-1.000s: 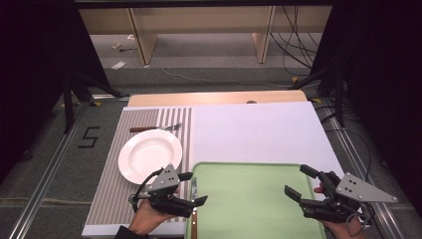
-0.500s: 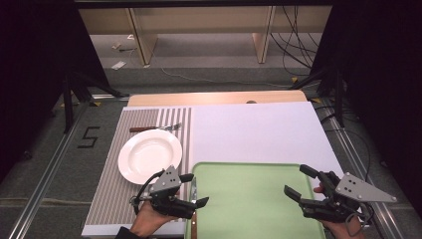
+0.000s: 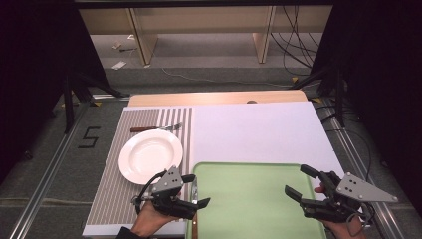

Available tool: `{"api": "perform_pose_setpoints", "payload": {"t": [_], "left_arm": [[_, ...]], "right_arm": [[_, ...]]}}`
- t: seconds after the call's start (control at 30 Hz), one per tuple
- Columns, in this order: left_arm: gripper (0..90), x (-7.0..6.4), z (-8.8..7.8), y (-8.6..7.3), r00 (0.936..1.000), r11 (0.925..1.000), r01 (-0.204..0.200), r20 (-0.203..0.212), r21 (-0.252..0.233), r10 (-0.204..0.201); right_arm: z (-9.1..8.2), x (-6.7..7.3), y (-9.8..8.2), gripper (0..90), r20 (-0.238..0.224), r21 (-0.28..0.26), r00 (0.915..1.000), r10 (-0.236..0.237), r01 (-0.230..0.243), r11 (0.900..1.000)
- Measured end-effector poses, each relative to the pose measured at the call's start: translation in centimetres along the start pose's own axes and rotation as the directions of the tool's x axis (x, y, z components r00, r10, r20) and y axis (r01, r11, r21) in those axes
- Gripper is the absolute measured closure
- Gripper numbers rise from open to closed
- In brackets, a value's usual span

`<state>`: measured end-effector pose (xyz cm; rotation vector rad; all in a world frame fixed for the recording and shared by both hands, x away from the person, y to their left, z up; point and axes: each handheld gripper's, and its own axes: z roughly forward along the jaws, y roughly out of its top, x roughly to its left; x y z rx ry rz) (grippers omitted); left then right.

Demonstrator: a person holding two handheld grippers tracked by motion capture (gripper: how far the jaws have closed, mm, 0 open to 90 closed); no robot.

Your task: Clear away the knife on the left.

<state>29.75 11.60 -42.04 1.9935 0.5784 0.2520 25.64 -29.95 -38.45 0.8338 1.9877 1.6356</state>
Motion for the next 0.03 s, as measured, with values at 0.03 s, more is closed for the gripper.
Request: {"api": "perform_pose_setpoints", "payload": {"t": [0.03], "left_arm": [[15.7,-0.02,0.04,-0.01,1.0,1.0,0.0,0.003,0.003,0.0]], "right_arm": [[0.0,0.0,0.0,21.3,0.0,0.0,1.0,0.0,0.0,1.0]]}}
